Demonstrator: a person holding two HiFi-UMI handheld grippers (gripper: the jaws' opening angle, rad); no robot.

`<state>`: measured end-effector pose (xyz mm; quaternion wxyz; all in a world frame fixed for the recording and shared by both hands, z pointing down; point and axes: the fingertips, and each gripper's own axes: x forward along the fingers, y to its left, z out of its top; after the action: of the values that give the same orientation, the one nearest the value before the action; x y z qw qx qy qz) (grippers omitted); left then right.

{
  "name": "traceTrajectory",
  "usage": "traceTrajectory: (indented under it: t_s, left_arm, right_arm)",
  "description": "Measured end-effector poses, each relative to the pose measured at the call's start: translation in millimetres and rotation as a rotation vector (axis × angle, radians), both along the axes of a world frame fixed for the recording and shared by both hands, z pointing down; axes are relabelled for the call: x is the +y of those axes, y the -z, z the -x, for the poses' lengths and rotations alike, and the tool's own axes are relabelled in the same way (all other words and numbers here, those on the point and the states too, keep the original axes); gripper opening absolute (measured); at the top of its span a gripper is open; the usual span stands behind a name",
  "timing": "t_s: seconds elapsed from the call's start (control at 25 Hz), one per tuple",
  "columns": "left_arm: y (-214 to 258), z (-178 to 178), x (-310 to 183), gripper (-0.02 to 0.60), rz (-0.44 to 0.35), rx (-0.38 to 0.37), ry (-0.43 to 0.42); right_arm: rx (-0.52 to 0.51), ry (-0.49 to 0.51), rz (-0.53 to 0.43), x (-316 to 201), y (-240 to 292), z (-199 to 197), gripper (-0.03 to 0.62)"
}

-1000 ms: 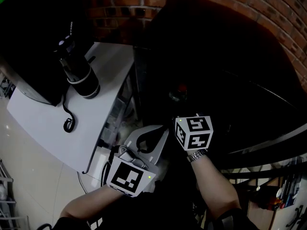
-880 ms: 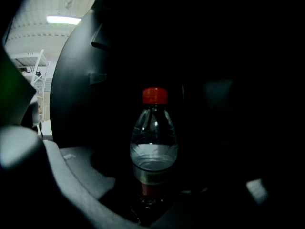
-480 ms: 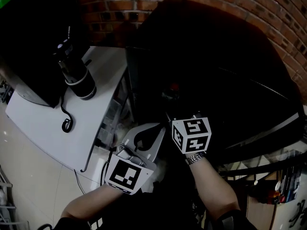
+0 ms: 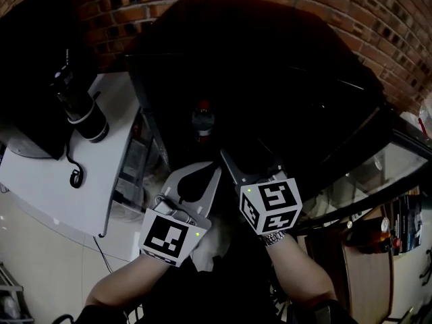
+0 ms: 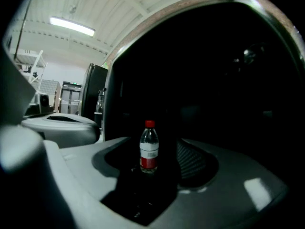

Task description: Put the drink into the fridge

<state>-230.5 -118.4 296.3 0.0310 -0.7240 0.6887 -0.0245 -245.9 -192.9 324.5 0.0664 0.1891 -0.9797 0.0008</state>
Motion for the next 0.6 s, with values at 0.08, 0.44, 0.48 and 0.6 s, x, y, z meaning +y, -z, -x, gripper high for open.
traceTrajectory:
  t_s: [0.08, 0.44, 0.48, 0.6]
  left_arm:
    - [0.6, -15.7, -1.2, 0.003, -0.002, -0.001, -0.034]
    - [6.0, -95.5, -7.3, 0.003, -0.023, -0.001, -0.192]
    - [6.6, -104.5, -8.8, 0.003, -0.026, -0.005, -0.213]
    - [6.5, -132.6, -15.4, 0.003, -0.030, -0.024, -0.282]
  right_arm:
    - [-0.009, -0.028, -0.007, 4.4, 4.9, -21.8, 0.281]
    - [-0.025, -0.171, -0.048, 19.3, 22.9, -119.6, 0.250]
    - [-0.025, -0.191, -0.054, 19.6, 24.6, -131.1, 0.249]
    - [-0.024, -0.259, -0.070, 17.6, 29.8, -167.2, 0.249]
